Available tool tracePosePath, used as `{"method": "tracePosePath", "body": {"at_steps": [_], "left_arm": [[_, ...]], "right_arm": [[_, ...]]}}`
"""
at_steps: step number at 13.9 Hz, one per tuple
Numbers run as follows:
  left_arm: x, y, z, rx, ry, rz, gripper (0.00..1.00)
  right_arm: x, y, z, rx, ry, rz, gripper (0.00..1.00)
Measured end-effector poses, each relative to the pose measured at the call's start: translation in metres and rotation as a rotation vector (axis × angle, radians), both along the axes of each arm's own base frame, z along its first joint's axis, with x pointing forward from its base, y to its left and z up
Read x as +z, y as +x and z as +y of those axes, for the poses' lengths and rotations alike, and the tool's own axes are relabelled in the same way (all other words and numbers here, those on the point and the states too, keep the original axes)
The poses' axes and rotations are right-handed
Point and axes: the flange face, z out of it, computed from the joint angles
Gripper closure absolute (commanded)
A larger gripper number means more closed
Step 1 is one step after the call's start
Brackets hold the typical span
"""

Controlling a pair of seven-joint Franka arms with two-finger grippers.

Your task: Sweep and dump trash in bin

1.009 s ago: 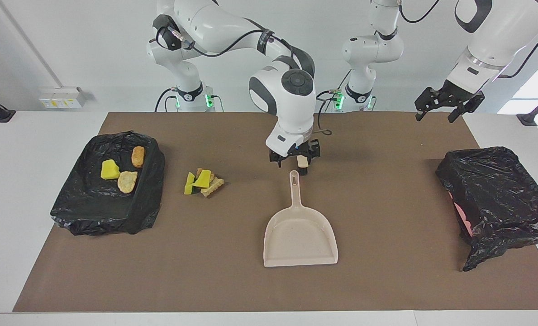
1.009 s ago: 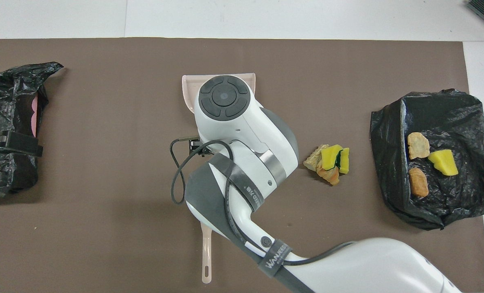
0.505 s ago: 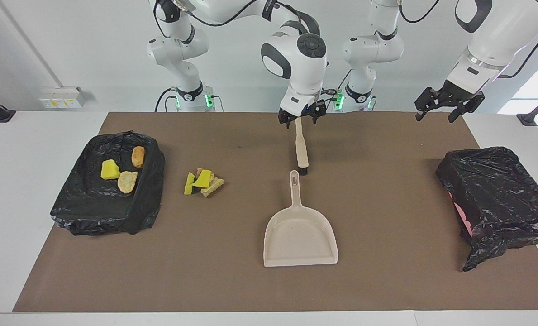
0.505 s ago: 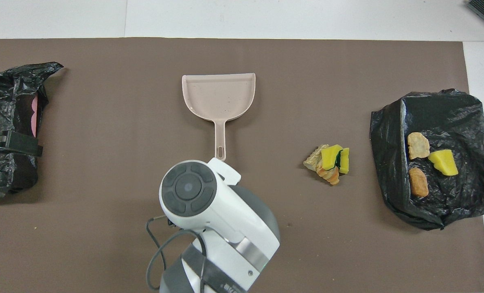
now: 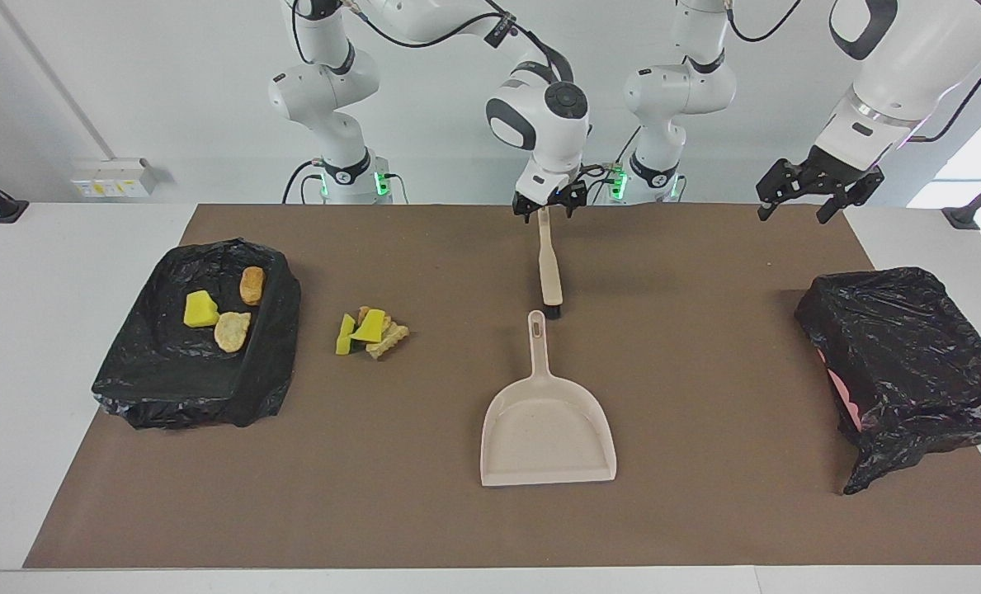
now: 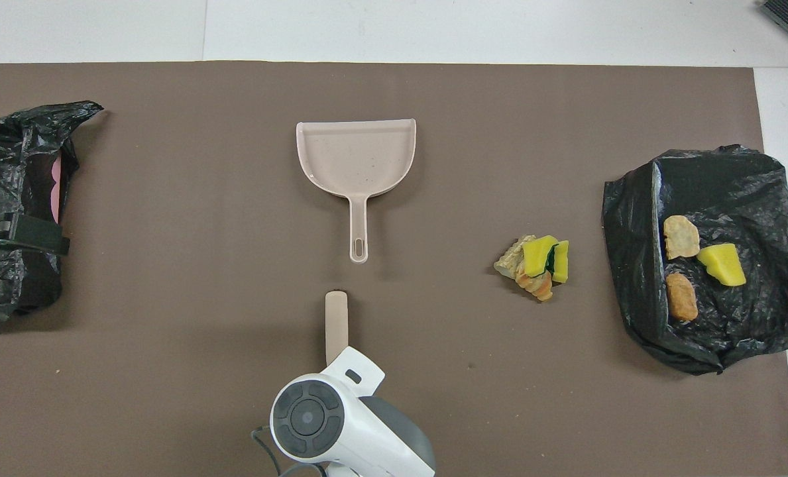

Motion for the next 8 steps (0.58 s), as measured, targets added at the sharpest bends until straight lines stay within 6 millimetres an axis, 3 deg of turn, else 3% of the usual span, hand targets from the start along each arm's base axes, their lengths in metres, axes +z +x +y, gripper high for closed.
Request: {"method": "tracePosePath", "body": {"at_steps": [3,4,7,8], "left_arm": [[0.0,0.0,0.0,0.0,0.0,0.0,0.0],[0.0,0.0,0.0,0.0,0.0,0.0,0.0],[0.0,0.0,0.0,0.0,0.0,0.0,0.0],[0.0,0.0,0.0,0.0,0.0,0.0,0.0]], "right_arm": [[-0.0083,-0.0024,-0.0023,-0.005,0.012,-0.013,0.0],[-0.0091,-0.0026,-0.0025,-0.005,0.015,-0.016,0.1],[-0.009,-0.0026,-0.0024,-0.006,0.019,-0.019,0.64],[-0.0086,-0.0027,-0.0022,-0.006,0.02,-0.02,0.9]]}}
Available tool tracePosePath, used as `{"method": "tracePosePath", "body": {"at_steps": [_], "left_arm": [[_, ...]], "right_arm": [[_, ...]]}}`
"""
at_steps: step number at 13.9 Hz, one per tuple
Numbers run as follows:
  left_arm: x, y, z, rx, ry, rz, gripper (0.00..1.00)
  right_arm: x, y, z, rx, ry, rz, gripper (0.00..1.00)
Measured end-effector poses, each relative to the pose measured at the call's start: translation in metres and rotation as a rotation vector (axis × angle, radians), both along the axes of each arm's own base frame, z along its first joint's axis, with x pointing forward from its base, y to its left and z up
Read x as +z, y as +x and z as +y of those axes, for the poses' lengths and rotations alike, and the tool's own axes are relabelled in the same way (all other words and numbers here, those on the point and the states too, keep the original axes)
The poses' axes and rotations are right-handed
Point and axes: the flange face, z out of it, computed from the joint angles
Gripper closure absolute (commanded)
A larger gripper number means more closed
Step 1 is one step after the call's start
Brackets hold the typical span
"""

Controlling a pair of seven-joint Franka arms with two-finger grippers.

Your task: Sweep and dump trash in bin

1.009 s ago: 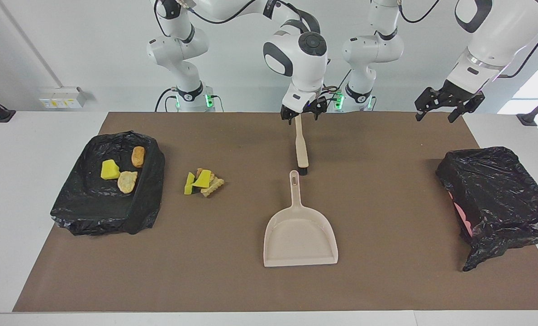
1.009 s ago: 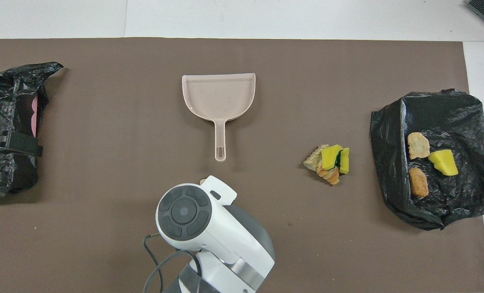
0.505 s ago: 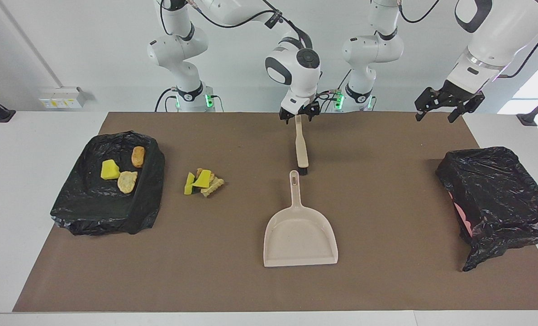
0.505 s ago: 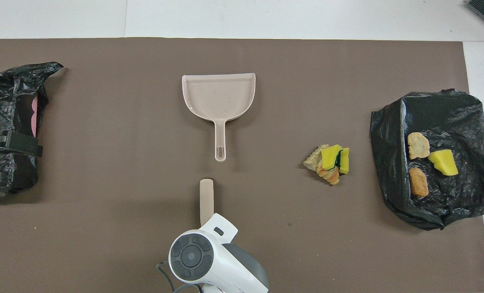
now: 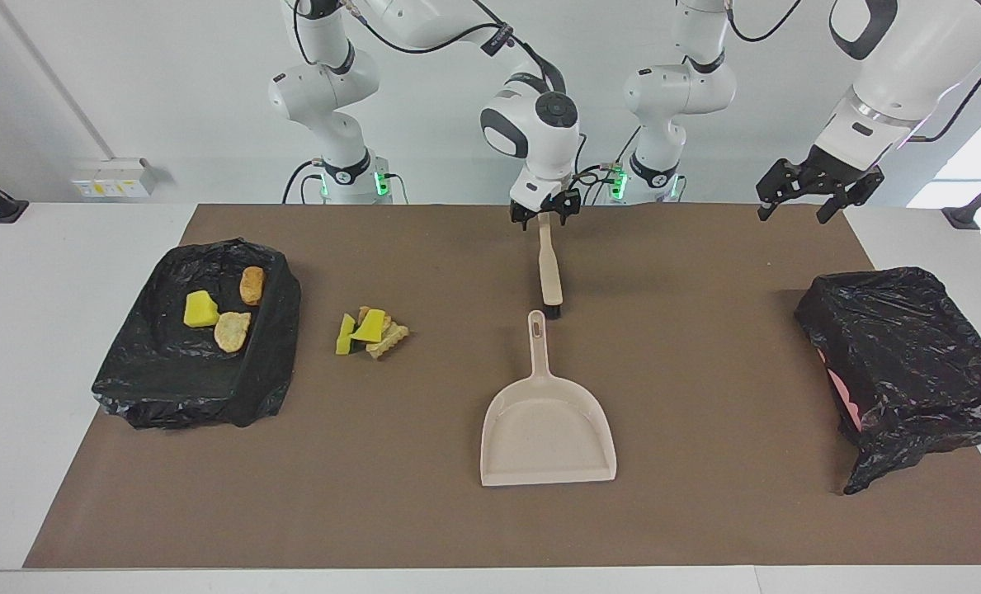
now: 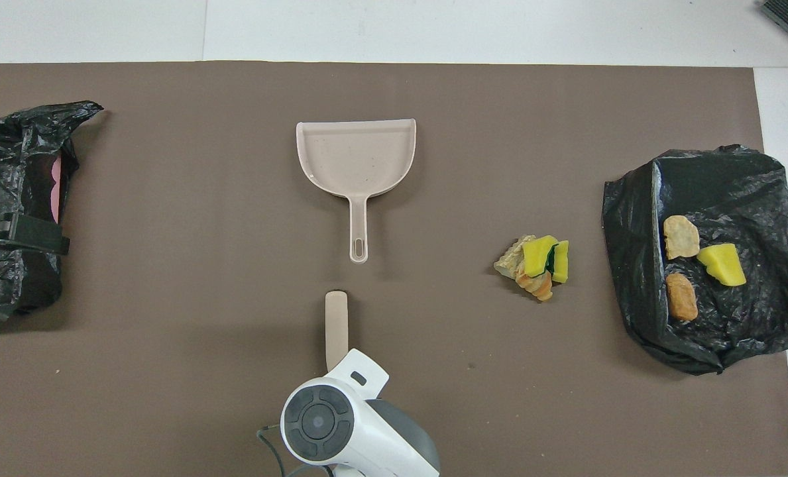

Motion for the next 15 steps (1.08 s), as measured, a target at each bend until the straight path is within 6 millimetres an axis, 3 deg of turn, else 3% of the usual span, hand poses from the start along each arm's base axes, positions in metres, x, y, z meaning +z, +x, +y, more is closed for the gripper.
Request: {"method": "tracePosePath", "body": {"at_steps": [1,11,13,15], "left_arm": [[0.0,0.0,0.0,0.0,0.0,0.0,0.0],[0.0,0.0,0.0,0.0,0.0,0.0,0.0],[0.0,0.0,0.0,0.0,0.0,0.0,0.0],[0.0,0.0,0.0,0.0,0.0,0.0,0.0]], "right_arm": [[0.0,0.0,0.0,0.001,0.0,0.0,1.0],[0.005,-0.008,0.0,0.019,-0.047,0.033,1.0],[0.022,-0.008,-0.007,0.005,-0.115,0.058,1.0],[0.063,0.002,-0.028,-0.027,-0.152,0.046,1.0]]}}
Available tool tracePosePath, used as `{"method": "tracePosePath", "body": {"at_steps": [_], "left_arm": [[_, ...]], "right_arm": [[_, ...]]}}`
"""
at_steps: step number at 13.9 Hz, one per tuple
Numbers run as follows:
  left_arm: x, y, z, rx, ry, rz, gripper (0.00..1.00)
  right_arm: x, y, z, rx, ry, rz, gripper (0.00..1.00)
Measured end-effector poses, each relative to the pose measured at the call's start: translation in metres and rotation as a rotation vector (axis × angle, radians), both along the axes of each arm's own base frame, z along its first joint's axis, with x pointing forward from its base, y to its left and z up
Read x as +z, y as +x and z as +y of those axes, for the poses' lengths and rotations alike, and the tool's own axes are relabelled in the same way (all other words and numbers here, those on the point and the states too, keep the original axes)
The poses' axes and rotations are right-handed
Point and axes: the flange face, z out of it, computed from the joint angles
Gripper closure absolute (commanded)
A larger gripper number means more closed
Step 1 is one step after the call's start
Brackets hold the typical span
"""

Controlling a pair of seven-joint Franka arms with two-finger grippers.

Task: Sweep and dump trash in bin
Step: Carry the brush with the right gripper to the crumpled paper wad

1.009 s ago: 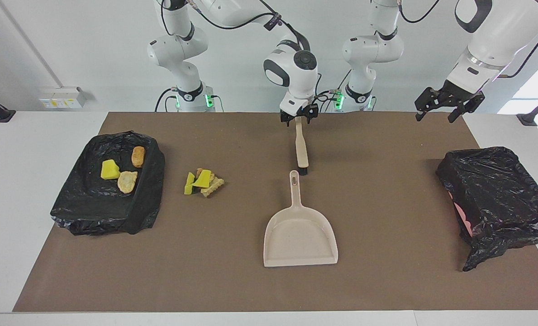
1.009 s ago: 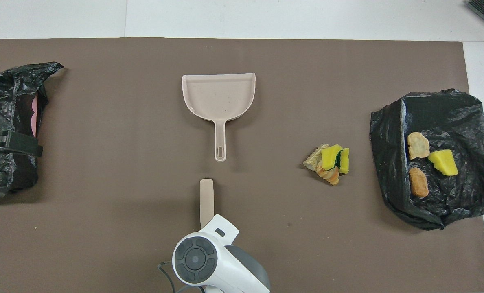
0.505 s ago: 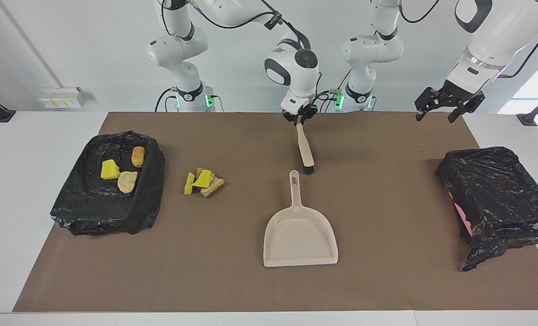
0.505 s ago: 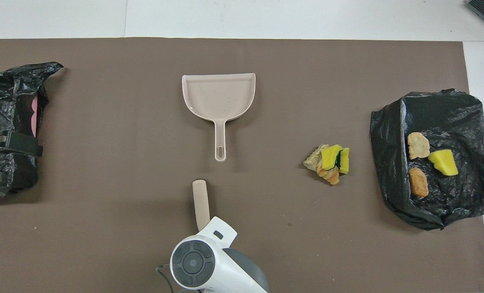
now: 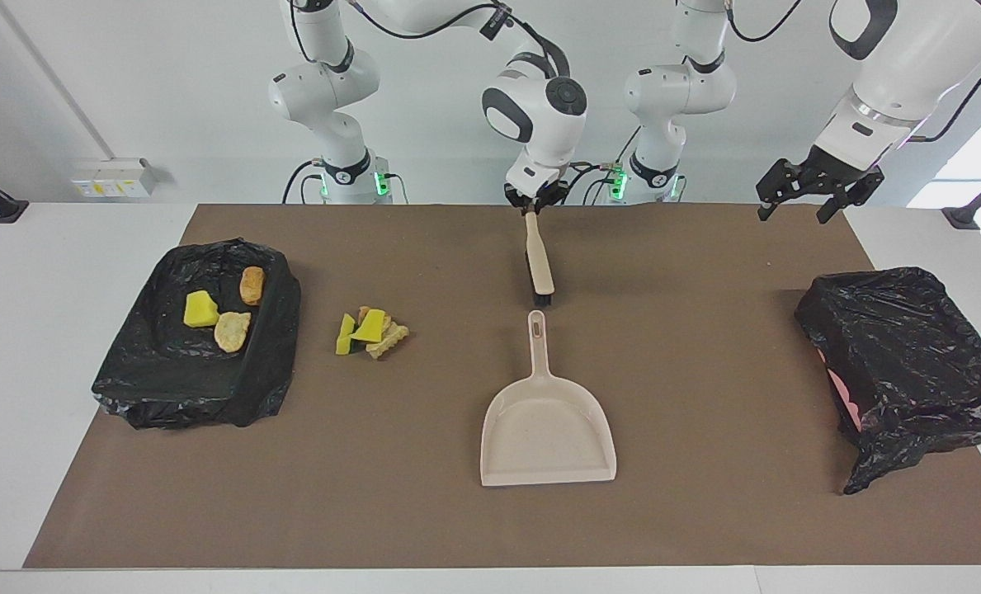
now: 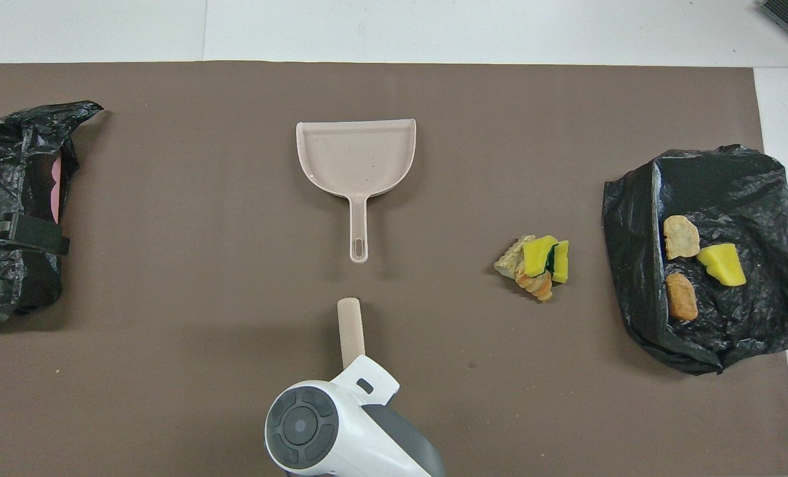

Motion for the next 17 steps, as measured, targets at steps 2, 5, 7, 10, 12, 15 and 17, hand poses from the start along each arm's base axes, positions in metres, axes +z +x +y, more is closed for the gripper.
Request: {"method": "tracePosePath", "body": {"at_steps": [2,5,7,10,12,15,17], "left_arm": [[0.0,0.0,0.0,0.0,0.0,0.0,0.0],[0.0,0.0,0.0,0.0,0.0,0.0,0.0],[0.0,0.0,0.0,0.0,0.0,0.0,0.0],[0.0,0.0,0.0,0.0,0.0,0.0,0.0],[0.0,0.0,0.0,0.0,0.0,0.0,0.0],[0.0,0.0,0.0,0.0,0.0,0.0,0.0],[0.0,0.0,0.0,0.0,0.0,0.0,0.0]], "right_arm": [[0.049,0.016,-0.042,-0.05,-0.036,-0.016,1.0],[0.094,0.033,-0.11,-0.076,-0.094,0.007,1.0],[0.106,0.055,-0.156,-0.066,-0.124,0.01,1.0],[0.113,0.096,-0.235,-0.003,-0.158,0.025,1.0],[0.109,0.112,-0.273,0.024,-0.163,0.046,1.0],[0.096,0.131,-0.327,0.086,-0.161,0.061,1.0],[0.08,0.138,-0.353,0.092,-0.152,0.061,1.0]]}}
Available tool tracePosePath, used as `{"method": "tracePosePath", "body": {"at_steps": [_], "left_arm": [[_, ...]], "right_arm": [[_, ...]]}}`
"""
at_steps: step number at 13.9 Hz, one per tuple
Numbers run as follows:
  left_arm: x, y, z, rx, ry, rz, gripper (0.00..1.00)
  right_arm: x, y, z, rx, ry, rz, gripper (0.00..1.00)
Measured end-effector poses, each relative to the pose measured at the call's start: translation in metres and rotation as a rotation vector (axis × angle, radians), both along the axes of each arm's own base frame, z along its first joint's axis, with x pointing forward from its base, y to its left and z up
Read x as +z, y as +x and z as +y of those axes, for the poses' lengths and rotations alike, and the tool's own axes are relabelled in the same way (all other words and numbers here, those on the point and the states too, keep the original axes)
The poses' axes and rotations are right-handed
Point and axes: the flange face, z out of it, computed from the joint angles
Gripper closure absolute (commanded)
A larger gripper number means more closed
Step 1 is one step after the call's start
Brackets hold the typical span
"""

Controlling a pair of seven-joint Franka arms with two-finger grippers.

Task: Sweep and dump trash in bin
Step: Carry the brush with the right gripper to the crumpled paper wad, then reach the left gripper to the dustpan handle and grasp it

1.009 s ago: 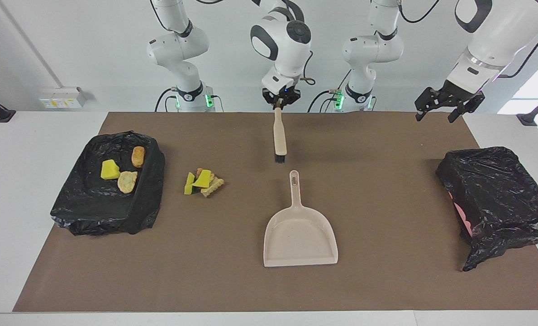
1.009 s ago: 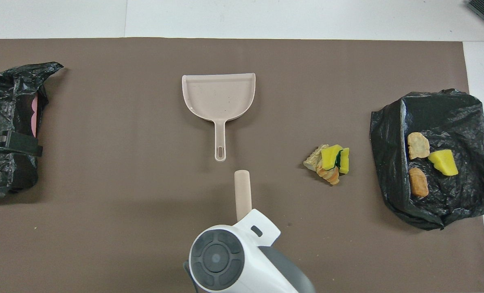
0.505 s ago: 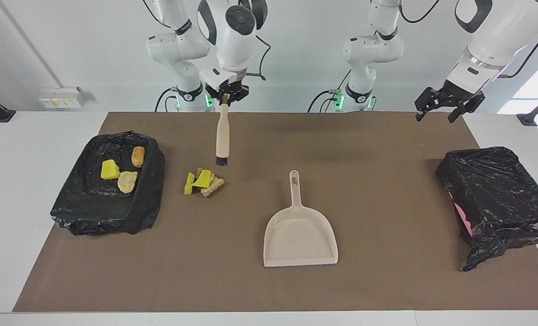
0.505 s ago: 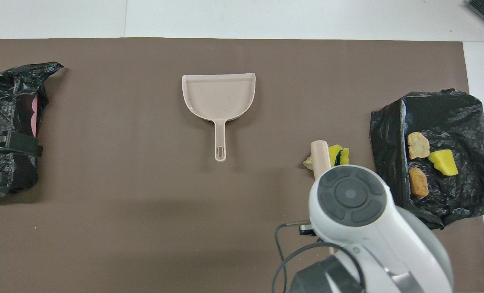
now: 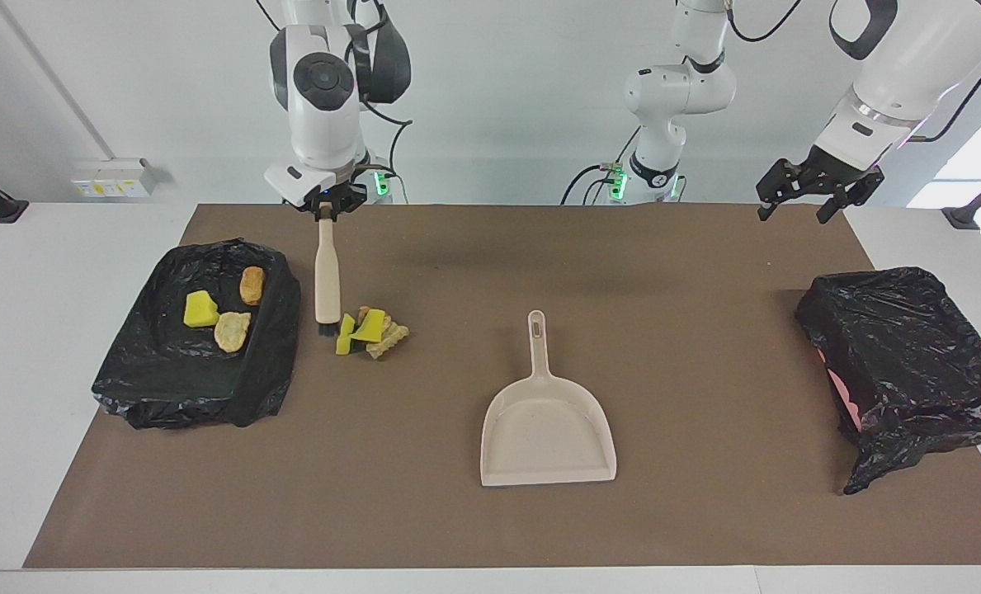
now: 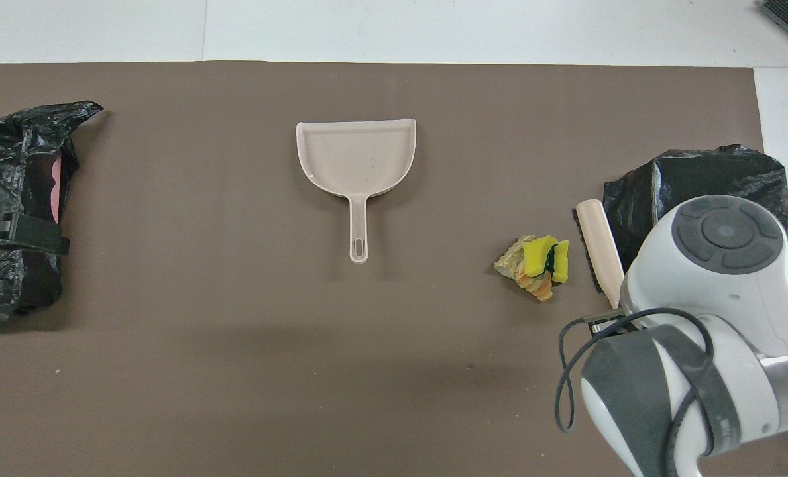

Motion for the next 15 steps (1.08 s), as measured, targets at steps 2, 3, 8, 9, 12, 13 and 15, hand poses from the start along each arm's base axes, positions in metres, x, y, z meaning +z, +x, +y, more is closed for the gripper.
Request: {"method": "tracePosePath", "body": {"at_steps": [2,3,8,9,12,13,15], "left_arm": [[0.0,0.0,0.0,0.0,0.0,0.0,0.0],[0.0,0.0,0.0,0.0,0.0,0.0,0.0],[0.001,0.001,-0.037,-0.071,-0.001,-0.037,0.0],[-0.005,0.002,-0.054,-0.101,-0.002,-0.046,0.0],[-0.037,0.008,-0.111,-0.181,-0.007,-0.059,0.0],[-0.048,0.011,-0.127,-0.194,-0.009,-0.061,0.0],[-0.072,0.019,-0.158,-0.221,-0.015,-0.068,0.0]], "right_arm": [[-0.024,0.001,-0.009,0.009,-0.006,-0.006,1.0],[-0.036,-0.001,-0.011,0.016,-0.011,-0.007,1.0],[-0.076,-0.005,-0.018,0.016,-0.005,-0.017,1.0],[-0.081,-0.005,-0.016,0.006,-0.007,-0.013,1.0],[-0.093,-0.007,0.0,-0.016,-0.011,-0.005,1.0],[-0.094,-0.009,0.01,-0.012,0.001,-0.002,1.0],[-0.094,-0.014,0.028,-0.005,0.02,0.004,1.0]]}}
